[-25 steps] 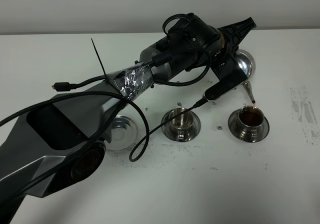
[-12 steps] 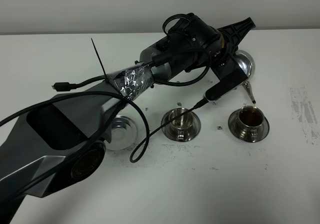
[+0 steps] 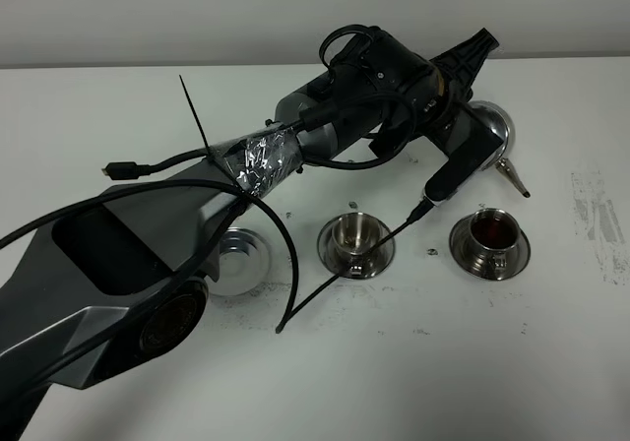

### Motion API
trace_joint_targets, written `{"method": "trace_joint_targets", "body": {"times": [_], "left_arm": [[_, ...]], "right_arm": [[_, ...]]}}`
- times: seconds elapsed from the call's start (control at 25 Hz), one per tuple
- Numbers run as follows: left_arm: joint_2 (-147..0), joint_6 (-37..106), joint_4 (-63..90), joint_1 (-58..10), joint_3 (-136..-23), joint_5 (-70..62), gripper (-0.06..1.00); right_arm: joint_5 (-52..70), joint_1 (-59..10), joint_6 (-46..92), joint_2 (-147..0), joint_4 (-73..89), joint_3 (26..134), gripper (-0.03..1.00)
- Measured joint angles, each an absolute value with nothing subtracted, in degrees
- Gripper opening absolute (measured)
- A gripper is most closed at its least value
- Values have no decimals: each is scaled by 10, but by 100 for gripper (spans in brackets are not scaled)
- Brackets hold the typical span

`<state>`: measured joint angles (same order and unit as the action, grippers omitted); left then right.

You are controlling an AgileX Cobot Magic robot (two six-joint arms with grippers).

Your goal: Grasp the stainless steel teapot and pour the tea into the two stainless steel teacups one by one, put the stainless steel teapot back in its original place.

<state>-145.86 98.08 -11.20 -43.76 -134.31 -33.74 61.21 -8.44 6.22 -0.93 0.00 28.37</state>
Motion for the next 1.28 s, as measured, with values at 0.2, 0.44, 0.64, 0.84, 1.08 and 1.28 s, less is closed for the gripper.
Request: {"method": "trace_joint_targets", "body": {"times": [0.2,0.44,0.64,0.84,1.08,1.28], "left_arm": [[-1454,909,-111,-438,-1343,-335,17],[-1451,685,-111,-438,-1343,-343,17],[-1451,518,-111,-438,-1343,-381,17],[-1451,408,-111,-436,-1343,-434,17],[-1451,333,-111,-435,-1343,-464,17],[-1452,317,-110,-433,-1343,-495,17]], "right_arm": [[612,-84,62,-9,0,284,52],[612,-84,62,-9,0,284,52],[612,-84,62,-9,0,284,52],[612,-84,62,-9,0,284,52],[612,-84,62,-9,0,284,52],[612,-84,62,-9,0,284,52]]}}
